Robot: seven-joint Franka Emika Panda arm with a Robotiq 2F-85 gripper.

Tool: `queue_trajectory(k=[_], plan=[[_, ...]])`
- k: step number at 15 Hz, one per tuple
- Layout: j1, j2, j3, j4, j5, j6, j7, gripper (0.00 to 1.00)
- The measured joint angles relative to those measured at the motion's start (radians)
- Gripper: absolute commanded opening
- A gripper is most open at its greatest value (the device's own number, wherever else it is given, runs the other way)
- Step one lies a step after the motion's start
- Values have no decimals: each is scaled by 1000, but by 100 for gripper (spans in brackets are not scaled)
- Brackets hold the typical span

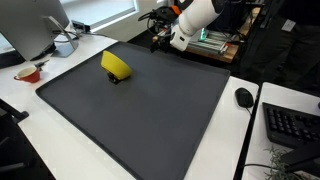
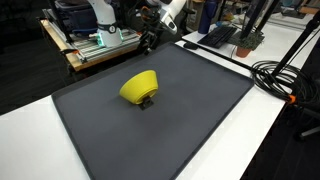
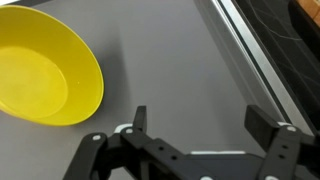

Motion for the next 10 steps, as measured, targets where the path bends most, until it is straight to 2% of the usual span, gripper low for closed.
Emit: queue_trajectory(k=[5, 10], plan=[[-12, -17, -7, -42, -161, 74, -137, 100], [-60, -43, -48, -93, -420, 245, -215, 100]])
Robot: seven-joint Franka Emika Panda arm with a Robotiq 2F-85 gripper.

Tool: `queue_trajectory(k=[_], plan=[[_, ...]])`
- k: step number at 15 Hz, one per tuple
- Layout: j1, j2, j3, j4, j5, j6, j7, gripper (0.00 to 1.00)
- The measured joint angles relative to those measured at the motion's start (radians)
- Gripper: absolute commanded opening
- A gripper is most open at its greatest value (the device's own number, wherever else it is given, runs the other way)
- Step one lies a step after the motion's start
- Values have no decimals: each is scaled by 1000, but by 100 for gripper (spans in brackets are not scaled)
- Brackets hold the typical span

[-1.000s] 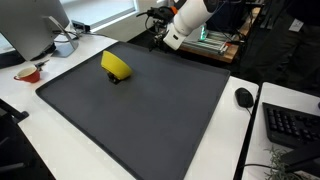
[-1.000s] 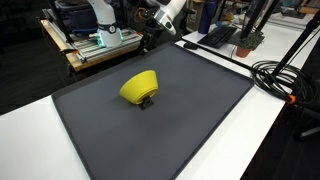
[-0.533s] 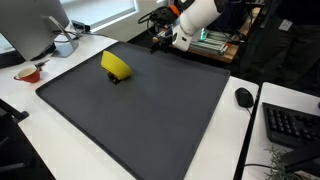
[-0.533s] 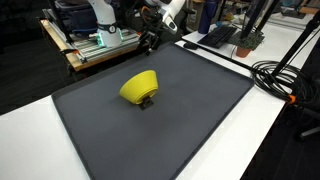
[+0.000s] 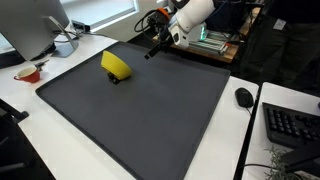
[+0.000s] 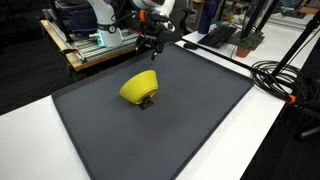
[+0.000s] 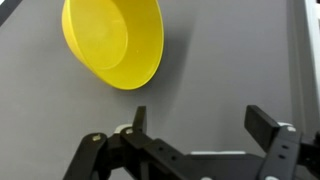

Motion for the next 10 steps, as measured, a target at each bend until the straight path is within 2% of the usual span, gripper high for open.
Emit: queue_trajectory(k=[6, 7, 10], plan=[[-103, -34, -98, -61, -307, 289, -144, 100], [-117, -37, -113, -67, -341, 319, -182, 100], [-121, -36, -119, -68, -344, 326, -188, 100]])
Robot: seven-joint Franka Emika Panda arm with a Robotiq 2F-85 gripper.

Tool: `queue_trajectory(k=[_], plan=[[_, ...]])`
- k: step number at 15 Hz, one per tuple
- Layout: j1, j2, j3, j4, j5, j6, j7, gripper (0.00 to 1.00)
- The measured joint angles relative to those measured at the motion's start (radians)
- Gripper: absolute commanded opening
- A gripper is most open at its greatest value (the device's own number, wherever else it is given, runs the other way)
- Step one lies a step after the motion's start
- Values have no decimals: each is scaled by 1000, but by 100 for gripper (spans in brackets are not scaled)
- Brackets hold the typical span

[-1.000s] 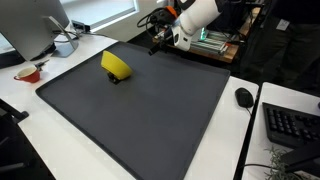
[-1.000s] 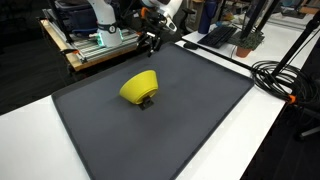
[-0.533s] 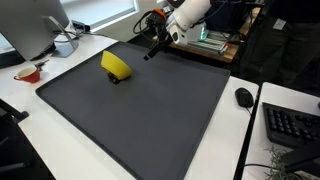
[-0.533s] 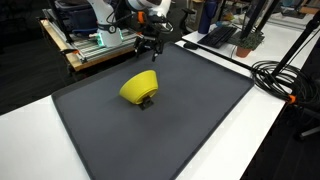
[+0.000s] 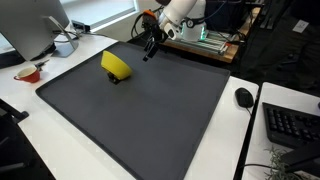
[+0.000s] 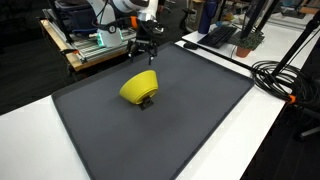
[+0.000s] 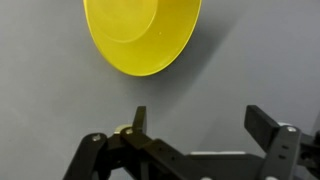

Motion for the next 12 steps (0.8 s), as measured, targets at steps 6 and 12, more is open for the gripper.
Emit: queue_trajectory(k=[6, 12], plan=[[12, 2, 10, 5, -25, 0, -41, 100], [28, 2, 17, 36, -245, -12, -82, 100]])
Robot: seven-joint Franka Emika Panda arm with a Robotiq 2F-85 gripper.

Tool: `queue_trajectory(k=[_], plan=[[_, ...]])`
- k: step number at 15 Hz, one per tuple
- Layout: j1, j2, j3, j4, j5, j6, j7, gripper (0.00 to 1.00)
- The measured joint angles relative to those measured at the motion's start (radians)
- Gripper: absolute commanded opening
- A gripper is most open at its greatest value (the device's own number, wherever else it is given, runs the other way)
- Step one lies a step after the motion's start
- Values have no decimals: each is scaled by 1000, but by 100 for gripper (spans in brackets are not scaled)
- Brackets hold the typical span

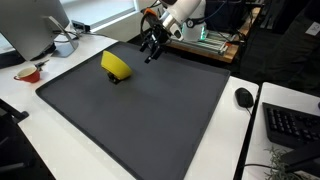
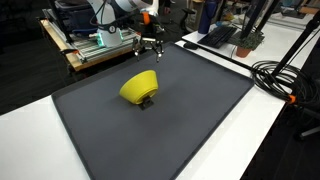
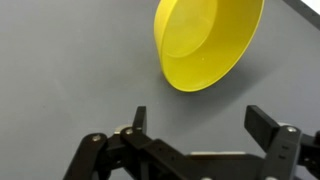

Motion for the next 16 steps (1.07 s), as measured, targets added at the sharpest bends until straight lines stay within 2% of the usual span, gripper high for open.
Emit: queue_trajectory(k=[3, 8, 11, 16], plan=[[-8, 11, -7, 30, -121, 23, 104, 100], [-9, 25, -8, 43, -145, 28, 126, 100], [-10, 35, -11, 42, -207, -3, 122, 100], [-10, 63, -17, 38, -210, -43, 128, 100]])
